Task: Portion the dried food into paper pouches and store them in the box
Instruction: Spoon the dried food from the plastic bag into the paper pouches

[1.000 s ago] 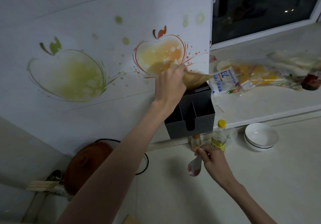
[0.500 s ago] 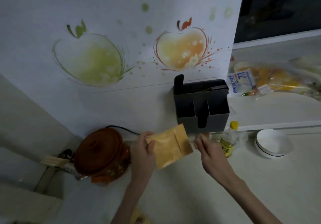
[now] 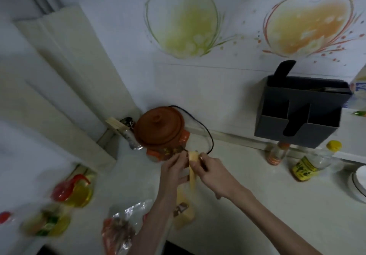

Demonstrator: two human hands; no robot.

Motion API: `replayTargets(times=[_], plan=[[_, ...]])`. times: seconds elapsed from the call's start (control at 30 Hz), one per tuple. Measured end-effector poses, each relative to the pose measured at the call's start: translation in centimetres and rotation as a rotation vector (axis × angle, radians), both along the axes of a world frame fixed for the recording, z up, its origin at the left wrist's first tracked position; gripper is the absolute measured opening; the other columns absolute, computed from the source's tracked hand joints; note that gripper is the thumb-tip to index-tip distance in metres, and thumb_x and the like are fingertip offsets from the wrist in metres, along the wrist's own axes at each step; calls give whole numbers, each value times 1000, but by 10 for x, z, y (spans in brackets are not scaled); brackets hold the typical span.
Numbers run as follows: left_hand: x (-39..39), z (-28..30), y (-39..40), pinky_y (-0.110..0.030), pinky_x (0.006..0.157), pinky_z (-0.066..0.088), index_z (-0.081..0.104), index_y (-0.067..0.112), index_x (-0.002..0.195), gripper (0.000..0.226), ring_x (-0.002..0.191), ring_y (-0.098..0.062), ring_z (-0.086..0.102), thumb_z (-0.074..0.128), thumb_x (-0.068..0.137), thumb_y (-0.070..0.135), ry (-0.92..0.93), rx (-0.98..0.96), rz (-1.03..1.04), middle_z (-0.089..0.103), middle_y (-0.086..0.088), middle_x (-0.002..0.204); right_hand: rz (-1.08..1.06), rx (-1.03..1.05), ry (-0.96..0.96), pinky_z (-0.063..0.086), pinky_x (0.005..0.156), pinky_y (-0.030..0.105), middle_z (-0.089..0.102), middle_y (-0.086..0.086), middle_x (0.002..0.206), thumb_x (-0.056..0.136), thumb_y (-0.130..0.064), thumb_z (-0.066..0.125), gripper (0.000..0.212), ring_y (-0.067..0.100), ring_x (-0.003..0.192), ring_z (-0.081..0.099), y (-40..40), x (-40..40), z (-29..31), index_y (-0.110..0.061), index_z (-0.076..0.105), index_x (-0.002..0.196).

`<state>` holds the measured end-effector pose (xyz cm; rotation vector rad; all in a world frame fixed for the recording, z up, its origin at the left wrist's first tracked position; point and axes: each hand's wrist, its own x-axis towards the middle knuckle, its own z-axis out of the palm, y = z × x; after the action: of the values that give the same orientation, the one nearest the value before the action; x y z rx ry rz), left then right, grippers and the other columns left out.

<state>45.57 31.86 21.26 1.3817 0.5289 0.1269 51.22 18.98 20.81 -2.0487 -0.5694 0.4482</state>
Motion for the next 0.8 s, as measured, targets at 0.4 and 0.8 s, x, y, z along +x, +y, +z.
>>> replayTargets(times=[0.4, 0.8], plan=[[-103, -12, 72, -25, 76, 56, 75, 27, 109, 24, 96, -21, 71, 64, 88, 21, -135, 61, 228, 75, -5, 104, 350, 18, 20, 41, 47, 17, 64, 3, 70, 98, -36, 44, 36, 3, 53, 57, 103, -46, 1, -11, 62, 79], [-165, -3, 105, -25, 72, 56, 78, 25, 99, 43, 93, -18, 71, 55, 89, -10, -105, 30, 480, 75, -7, 102, 620, 57, 4, 45, 66, 28, 64, -1, 77, 98, -29, 44, 26, 5, 68, 57, 169, -92, -5, -20, 62, 81]])
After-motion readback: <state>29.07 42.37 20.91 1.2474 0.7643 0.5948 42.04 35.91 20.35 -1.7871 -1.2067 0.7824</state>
